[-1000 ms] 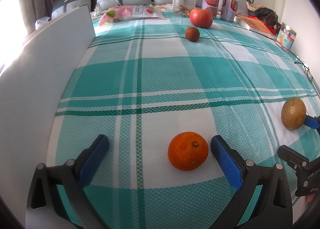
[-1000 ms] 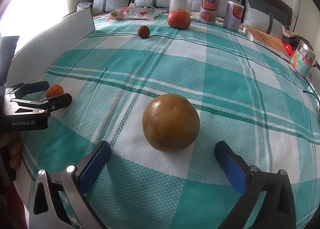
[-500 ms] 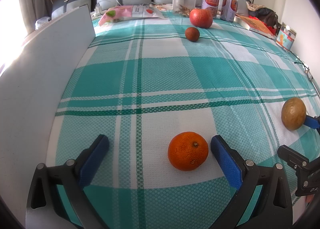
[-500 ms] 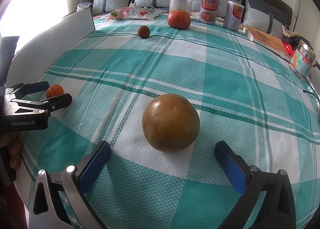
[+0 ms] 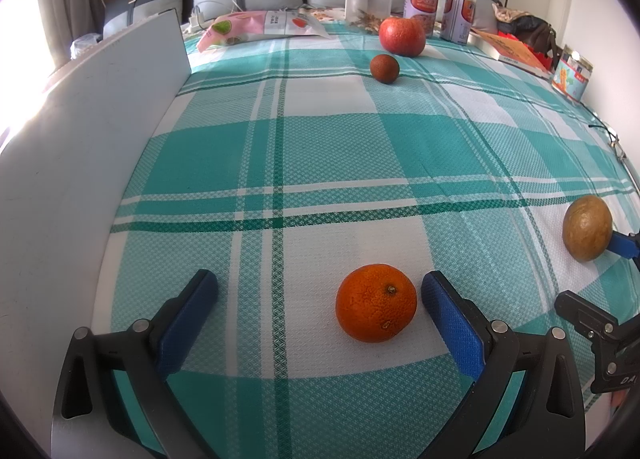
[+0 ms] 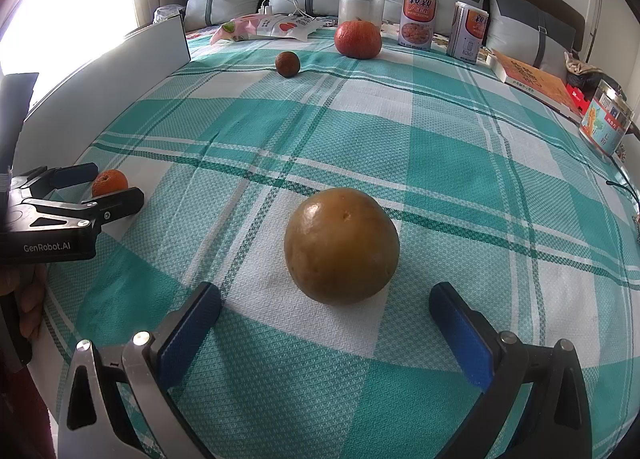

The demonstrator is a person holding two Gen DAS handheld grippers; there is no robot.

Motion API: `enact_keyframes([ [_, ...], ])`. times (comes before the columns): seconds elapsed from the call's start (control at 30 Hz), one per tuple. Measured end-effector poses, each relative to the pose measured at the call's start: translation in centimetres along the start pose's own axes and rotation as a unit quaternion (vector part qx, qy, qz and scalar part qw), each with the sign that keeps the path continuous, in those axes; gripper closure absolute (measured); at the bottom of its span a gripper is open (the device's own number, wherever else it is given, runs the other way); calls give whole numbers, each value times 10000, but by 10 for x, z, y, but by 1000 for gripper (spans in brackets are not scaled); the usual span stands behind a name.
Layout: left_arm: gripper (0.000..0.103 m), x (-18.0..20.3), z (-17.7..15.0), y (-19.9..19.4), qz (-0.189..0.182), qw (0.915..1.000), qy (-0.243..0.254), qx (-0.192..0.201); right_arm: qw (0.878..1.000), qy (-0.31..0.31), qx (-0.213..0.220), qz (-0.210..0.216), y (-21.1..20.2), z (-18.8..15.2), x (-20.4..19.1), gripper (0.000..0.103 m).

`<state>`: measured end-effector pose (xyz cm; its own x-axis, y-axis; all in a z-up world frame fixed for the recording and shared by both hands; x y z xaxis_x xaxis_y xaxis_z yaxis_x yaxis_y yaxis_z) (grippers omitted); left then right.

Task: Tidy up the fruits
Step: 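Close the left gripper on the tangerine while the right regrasps the brown fruit, then carry the tangerine and brown fruit over the white box with both grippers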

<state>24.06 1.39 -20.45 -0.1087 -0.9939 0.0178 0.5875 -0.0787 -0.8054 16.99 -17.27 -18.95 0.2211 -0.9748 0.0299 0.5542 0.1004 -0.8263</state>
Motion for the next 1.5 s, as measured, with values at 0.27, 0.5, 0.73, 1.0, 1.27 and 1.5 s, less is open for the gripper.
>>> enact_keyframes([
  [0.27, 3, 8, -9, -16, -856, 9960, 19, -248, 10000, 24, 6, 41, 0, 0, -1, 0],
  [0.5, 63, 33, -6, -16, -553, 9960, 516, -467, 9947, 726, -38, 721, -17, 2, 14, 1],
  [0.73, 74, 30, -12, -33, -883, 9949, -32, -494, 9975, 485, -179, 492, -29, 29, 15, 13],
  [1.0, 74, -9, -18, -142, -1772, 9802, -849, -231, 9955, 566, -536, 533, -21, 39, -3, 54],
  [1.27, 74, -193, -14, -204, -637, 9727, -2203, 362, 9741, -551, 63, 2190, -100, 120, -187, 54],
  [1.5, 73, -273, -52, -163, 88, 9603, -2783, -172, 9494, -1852, -257, 2525, -84, 141, -349, 54],
])
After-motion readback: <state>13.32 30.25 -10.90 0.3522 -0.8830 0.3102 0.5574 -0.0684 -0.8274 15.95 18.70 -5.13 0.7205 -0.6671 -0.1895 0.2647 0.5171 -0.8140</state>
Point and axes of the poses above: each gripper's, at about its wrist camera, not at the fingertips, and y roughly the way its jaws point, x to its right, z to its top, the point moved 10 cm from there along y, roughly the way its jaws point, and after that the axes turned 2 degrees about -z, right-handed, at the moved point
